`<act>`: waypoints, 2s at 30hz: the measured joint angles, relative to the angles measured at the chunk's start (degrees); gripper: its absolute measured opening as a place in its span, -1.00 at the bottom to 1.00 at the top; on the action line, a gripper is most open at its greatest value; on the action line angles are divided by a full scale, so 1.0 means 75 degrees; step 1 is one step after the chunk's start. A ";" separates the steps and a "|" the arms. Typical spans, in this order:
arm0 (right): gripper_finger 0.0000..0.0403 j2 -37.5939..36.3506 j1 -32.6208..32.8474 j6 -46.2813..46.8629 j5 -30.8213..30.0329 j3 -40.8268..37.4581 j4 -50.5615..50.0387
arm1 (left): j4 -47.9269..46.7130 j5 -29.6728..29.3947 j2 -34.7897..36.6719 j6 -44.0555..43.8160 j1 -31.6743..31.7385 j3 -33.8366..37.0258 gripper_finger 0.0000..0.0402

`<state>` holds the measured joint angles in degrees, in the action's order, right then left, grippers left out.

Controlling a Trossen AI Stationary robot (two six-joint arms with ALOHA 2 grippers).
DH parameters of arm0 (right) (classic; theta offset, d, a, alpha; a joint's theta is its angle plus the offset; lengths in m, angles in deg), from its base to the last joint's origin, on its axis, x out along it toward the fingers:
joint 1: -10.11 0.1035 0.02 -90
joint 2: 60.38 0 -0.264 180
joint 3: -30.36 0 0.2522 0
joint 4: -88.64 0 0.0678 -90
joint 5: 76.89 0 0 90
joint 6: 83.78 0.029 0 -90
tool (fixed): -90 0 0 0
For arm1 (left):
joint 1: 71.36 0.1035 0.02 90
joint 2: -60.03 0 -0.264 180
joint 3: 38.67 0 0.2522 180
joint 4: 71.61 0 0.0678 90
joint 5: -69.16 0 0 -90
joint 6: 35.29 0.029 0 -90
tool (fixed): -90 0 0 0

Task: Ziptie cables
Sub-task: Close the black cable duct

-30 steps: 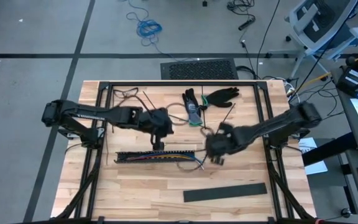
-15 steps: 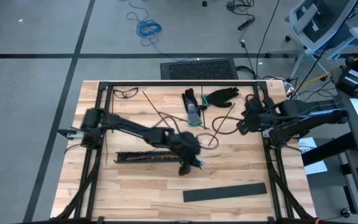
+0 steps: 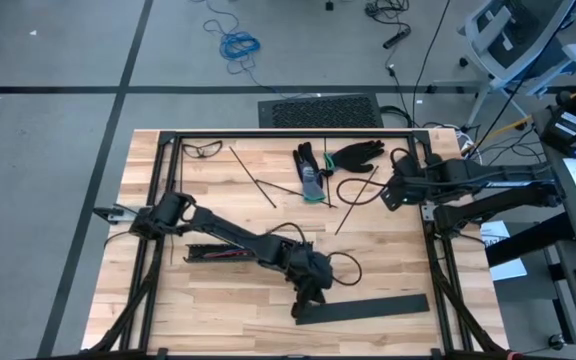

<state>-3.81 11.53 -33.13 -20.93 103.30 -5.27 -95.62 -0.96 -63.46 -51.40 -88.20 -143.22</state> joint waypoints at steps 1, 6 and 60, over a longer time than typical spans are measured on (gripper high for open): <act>-1.00 -0.0001 -0.0036 -0.0121 0.0016 -0.0070 0.0062 | 0.0041 -0.0010 -0.0088 -0.0214 -0.0057 -0.0011 -1.00; -1.00 -0.0007 -0.0147 -0.0617 0.0161 -0.0152 0.0132 | 0.0219 -0.0031 -0.0382 -0.1329 -0.0372 0.0010 -1.00; -1.00 -0.0990 -0.0142 -0.1049 0.0145 -0.0149 0.0279 | -0.0668 -0.2381 -0.0698 -0.2184 0.0371 -0.0008 -1.00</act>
<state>-11.24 10.47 -40.99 -19.84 102.18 -3.18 -100.64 -18.82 -68.70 -67.78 -85.42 -143.27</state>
